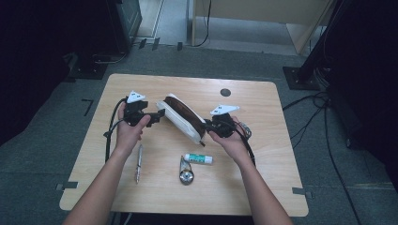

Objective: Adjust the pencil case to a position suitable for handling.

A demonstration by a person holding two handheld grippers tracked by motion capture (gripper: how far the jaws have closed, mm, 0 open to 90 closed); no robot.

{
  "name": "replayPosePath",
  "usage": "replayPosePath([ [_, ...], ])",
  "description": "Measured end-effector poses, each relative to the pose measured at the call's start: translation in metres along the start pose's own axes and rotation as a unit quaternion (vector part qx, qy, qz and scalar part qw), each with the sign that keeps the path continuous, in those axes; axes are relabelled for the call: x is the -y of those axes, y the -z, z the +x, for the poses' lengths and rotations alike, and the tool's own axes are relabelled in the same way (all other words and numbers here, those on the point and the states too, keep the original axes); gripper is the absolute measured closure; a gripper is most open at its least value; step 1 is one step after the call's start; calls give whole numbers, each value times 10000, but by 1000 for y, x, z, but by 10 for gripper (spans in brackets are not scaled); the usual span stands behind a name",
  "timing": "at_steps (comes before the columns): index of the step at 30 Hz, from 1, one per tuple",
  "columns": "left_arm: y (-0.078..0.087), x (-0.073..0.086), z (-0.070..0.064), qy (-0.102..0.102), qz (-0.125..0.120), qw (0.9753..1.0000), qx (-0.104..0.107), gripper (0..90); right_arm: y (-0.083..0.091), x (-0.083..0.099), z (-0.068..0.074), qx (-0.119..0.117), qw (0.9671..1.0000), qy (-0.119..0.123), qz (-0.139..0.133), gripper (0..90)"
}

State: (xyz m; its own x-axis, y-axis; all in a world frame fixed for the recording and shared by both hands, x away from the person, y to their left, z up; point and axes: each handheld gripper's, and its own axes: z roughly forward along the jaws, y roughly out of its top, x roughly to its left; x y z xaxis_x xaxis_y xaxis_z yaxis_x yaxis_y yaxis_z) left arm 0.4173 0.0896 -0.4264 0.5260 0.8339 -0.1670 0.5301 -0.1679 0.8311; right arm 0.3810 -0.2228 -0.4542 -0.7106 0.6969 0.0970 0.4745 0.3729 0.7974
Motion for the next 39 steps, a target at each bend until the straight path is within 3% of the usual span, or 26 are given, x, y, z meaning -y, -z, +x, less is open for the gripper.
replayPosePath([
  [4,-13,-10,2,16,88,9999,49,161,1,0,0,-84,9999,99,32,776],
  [6,-18,-11,2,2,164,9998,142,218,1,0,-2,-139,9998,135,35,776],
  [10,-23,-8,-4,-104,319,9984,458,249,2,-1,-5,-199,9996,216,50,778],
  [13,-24,-5,-7,-117,299,9988,382,254,0,-1,-8,-266,9995,190,4,779],
  [15,-21,-4,-7,-39,272,9988,395,277,0,-1,-9,-241,9997,80,0,779],
  [20,-13,0,-10,-133,327,9986,397,301,-3,-2,-7,-129,9999,-17,-2,779],
  [27,2,7,-9,-188,359,9982,449,309,-9,-7,-8,-103,9999,-7,-38,781],
  [32,11,10,-4,-114,377,9975,594,309,-11,-10,-4,-340,9994,-42,33,782],
  [34,13,10,-3,-118,321,9980,529,303,-10,-11,1,-459,9988,-118,113,783],
  [37,17,10,-1,-51,207,9986,487,299,-6,-11,10,-322,9994,-97,93,784],
  [39,18,12,0,-38,196,9986,496,294,-4,-9,13,-103,9998,147,68,784],
])
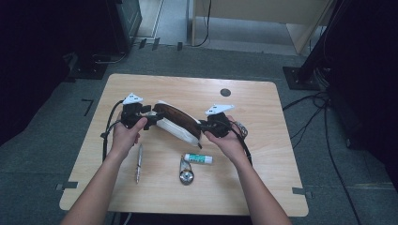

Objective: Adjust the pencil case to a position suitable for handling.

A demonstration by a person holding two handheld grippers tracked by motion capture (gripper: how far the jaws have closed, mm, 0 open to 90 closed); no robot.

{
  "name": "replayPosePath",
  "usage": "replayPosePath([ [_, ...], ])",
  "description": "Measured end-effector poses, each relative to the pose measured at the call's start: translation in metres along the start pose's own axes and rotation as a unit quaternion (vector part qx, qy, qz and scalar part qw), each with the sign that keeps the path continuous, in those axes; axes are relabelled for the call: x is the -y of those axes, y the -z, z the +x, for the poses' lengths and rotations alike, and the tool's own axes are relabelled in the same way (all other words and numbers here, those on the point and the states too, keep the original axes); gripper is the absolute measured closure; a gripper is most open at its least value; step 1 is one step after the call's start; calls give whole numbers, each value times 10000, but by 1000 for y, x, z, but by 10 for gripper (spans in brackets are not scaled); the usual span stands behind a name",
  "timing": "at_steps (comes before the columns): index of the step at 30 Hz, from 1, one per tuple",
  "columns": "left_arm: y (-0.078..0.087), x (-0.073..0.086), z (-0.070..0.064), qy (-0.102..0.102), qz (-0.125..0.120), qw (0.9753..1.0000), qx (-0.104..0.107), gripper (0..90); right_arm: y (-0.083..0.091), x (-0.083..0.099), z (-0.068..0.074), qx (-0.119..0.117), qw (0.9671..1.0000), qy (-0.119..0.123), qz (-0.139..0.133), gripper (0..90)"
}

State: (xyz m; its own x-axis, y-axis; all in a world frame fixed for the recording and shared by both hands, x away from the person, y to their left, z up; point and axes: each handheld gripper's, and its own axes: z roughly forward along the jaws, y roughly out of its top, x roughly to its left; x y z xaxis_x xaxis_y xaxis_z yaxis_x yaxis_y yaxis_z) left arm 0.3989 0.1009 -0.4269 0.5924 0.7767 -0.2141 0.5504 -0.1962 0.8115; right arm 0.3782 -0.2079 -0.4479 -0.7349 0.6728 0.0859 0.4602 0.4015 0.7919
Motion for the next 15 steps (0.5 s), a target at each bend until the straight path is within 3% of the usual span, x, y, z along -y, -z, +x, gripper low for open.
replayPosePath([
  [2,1,2,-1,-19,15,10000,7,292,1,2,-1,3,10000,42,10,784],
  [5,9,3,-3,-5,-42,9999,107,284,7,9,-7,-55,9998,-162,61,784],
  [9,21,5,-3,-39,-153,9998,103,273,18,18,-11,-89,9997,-206,71,783],
  [15,25,15,-1,6,-118,9999,87,257,27,26,-10,-133,9995,-264,56,782],
])
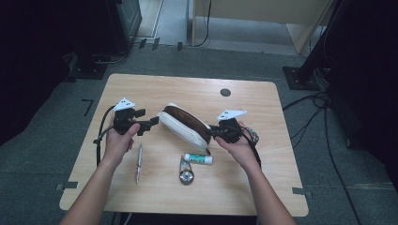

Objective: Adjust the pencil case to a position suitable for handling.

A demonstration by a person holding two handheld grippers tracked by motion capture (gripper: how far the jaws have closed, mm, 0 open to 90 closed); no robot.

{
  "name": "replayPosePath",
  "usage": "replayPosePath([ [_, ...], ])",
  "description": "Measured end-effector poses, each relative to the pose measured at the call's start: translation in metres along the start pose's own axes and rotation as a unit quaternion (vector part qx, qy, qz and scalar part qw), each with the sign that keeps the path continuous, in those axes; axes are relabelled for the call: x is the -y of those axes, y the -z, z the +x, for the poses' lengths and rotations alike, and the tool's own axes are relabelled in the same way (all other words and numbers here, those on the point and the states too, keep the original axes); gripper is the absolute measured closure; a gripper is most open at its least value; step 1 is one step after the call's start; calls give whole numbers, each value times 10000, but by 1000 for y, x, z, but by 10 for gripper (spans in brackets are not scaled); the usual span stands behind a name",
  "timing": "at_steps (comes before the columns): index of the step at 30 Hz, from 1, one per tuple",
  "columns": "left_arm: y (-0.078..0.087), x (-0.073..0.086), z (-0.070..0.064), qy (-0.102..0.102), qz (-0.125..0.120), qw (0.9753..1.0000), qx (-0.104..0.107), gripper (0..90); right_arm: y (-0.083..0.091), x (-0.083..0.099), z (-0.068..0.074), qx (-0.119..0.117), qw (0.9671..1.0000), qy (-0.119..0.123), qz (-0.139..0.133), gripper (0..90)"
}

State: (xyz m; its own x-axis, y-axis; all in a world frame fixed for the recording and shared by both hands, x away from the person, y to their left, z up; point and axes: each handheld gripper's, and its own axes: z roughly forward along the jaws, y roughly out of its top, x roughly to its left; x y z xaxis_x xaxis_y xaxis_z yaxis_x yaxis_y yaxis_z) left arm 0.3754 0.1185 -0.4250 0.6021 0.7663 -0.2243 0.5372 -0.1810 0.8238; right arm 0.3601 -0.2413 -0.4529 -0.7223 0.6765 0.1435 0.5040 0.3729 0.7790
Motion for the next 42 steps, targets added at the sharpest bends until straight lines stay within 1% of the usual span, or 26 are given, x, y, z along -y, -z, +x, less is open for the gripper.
replayPosePath([
  [1,0,1,0,14,-2,10000,-5,258,1,1,1,-41,10000,-3,10,782],
  [3,0,3,0,30,10,10000,-13,257,3,2,3,-38,10000,43,20,779],
  [6,0,4,1,42,15,10000,-30,258,3,3,2,-12,10000,-12,-8,752],
  [7,0,4,1,44,17,10000,-30,256,4,3,1,-6,10000,-61,-12,728],
  [10,0,7,2,70,28,10000,-24,238,4,4,1,-26,9999,-152,-76,608],
  [12,1,8,3,75,62,9999,-59,190,5,3,1,-6,9998,-140,-146,537],
  [14,4,10,4,101,75,9999,-102,145,7,2,2,67,9996,-196,-216,483],
  [16,8,13,6,100,48,9998,-169,127,12,0,0,153,9990,-287,-299,433],
  [18,15,17,8,137,3,9998,-131,88,19,-1,-1,252,9983,-378,-378,425],
  [19,17,19,9,139,-16,9998,-117,85,23,-1,-1,278,9979,-403,-415,413],
  [20,21,22,11,141,-45,9998,-119,84,26,-1,-1,316,9978,-388,-435,397],
  [23,29,32,15,141,-49,9999,-78,15,39,1,1,473,9970,-366,-499,339],
  [24,32,35,16,145,-35,9998,-115,15,43,3,1,503,9967,-384,-507,309],
  [26,37,42,18,149,-25,9995,-270,15,49,5,2,571,9963,-419,-490,242],
  [27,40,45,18,174,-34,9995,-275,15,53,6,4,646,9958,-444,-467,208],
  [28,43,48,19,171,-19,9993,-319,15,56,7,5,670,9957,-446,-468,190],
  [31,48,59,19,103,87,9989,-450,15,62,11,10,660,9955,-474,-484,182],
  [33,53,70,21,99,114,9988,-474,15,66,15,14,674,9952,-442,-549,196],
  [34,55,75,22,110,116,9987,-490,15,68,19,18,662,9951,-410,-607,231],
  [36,59,84,23,171,100,9982,-566,15,69,26,23,564,9952,-395,-692,294],
  [37,61,90,24,204,123,9979,-600,15,68,30,26,472,9958,-380,-686,316],
  [38,62,93,25,212,142,9978,-610,15,66,36,29,423,9966,-315,-635,329],
  [40,63,101,27,215,201,9972,-692,15,63,45,35,438,9974,-150,-561,374],
  [41,63,106,27,201,246,9968,-734,15,63,47,37,433,9975,-128,-545,386],
  [42,63,110,28,205,309,9967,-726,15,62,52,39,411,9974,-116,-577,399],
])
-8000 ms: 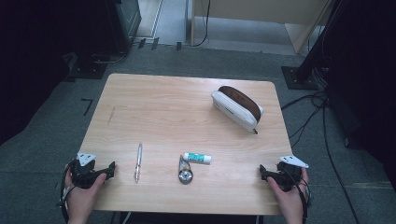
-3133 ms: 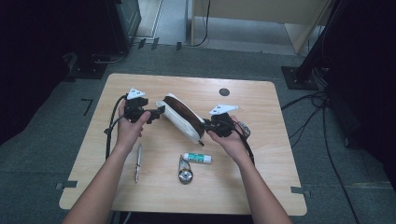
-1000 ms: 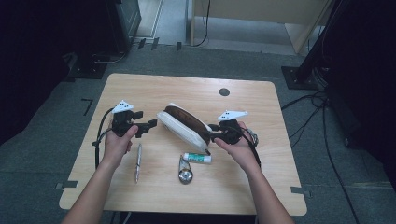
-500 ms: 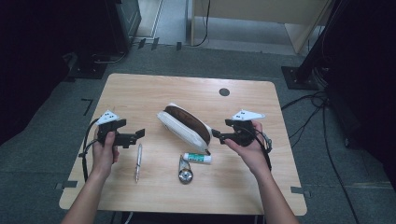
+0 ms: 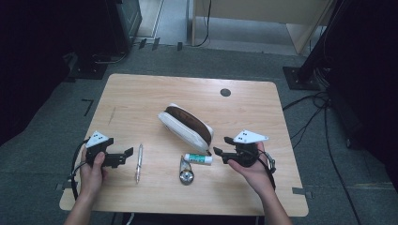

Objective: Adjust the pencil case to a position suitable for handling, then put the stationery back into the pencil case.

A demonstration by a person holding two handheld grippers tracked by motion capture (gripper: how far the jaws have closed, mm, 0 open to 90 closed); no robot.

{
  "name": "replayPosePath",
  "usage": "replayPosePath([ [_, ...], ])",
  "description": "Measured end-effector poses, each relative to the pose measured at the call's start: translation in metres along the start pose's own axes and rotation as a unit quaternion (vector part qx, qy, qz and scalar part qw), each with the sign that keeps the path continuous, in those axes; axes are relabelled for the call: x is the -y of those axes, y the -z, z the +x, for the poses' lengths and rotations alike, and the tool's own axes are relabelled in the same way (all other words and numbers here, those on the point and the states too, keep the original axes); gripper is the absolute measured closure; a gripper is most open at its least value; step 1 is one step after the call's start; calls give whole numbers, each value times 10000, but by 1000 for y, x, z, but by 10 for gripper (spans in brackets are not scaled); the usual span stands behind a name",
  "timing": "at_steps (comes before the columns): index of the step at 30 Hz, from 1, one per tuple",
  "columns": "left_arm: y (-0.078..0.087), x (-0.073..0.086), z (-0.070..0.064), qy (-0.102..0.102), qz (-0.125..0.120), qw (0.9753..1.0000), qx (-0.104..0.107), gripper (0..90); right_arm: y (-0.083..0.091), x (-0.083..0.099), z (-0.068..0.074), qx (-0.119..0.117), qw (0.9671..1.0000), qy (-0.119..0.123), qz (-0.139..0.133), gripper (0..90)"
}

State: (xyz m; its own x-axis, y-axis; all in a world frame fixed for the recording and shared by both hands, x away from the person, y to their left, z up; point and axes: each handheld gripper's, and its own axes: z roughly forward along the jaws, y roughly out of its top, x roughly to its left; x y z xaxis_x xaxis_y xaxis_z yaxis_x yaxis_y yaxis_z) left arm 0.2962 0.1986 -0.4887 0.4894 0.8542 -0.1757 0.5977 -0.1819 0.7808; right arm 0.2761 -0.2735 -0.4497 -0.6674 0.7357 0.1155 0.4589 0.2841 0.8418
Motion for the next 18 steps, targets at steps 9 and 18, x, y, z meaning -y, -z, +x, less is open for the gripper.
replayPosePath([
  [9,-5,19,0,-113,255,9994,-188,15,-5,21,5,-92,9999,66,50,414],
  [18,-13,26,-1,-193,446,9982,-359,15,-13,31,7,-486,9988,60,16,504],
])
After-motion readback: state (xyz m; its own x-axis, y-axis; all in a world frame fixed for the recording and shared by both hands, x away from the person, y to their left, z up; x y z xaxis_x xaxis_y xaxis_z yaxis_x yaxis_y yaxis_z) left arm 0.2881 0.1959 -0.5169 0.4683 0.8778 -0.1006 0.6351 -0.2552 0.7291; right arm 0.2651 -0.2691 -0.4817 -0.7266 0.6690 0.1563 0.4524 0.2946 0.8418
